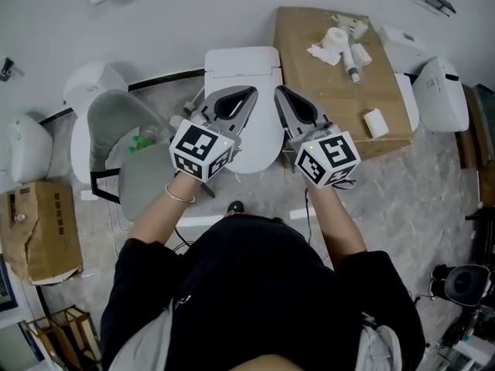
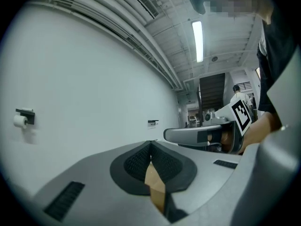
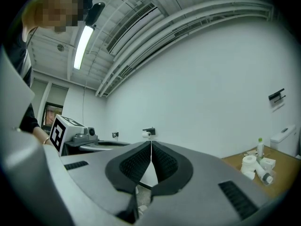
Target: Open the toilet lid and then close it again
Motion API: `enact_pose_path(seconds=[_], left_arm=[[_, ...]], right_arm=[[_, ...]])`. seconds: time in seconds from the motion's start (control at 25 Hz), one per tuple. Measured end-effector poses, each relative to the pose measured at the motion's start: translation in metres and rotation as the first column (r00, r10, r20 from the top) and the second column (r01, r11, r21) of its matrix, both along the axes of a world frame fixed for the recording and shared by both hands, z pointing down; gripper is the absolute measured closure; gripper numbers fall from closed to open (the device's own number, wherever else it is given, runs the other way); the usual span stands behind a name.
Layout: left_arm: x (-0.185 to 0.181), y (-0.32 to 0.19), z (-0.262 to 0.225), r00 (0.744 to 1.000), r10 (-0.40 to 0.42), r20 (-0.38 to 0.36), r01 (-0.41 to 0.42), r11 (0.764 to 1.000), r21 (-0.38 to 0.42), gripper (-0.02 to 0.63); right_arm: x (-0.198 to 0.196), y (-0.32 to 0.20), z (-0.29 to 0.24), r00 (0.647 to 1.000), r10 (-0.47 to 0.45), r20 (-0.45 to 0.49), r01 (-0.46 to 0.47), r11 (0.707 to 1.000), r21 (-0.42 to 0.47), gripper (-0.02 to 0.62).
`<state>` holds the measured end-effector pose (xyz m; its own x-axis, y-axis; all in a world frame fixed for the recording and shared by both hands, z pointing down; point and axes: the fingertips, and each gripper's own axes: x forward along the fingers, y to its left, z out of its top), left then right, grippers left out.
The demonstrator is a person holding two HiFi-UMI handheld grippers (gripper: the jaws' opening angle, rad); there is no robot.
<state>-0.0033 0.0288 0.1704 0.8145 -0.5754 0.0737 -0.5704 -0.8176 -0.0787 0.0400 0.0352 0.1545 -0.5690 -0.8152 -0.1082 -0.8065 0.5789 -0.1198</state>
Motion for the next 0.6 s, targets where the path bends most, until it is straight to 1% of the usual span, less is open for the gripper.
enact_pose_path(seconds=[0.08,0.2,0.6], left_arm=[[0.005,0.003,-0.004,1.0,0.008,-0.008,-0.008,1.0,0.002,0.603],[0.01,0.005,-0.008,1.0,0.011,-0.022,-0.011,1.0,0.002,0.603],[0.017,0.007,-0.009,1.0,0.007,-0.016,-0.007,1.0,0.005,0.603]], right_arm=[[0.003,0.003,-0.003,1.0,-0.007,0.012,0.007,1.0,0.003,0.575],[0.006,0.003,-0.005,1.0,-0.011,-0.011,0.011,1.0,0.011,0.575],[0.011,0.005,-0.006,0.999,-0.039,-0.023,0.039,0.999,0.015,0.575]])
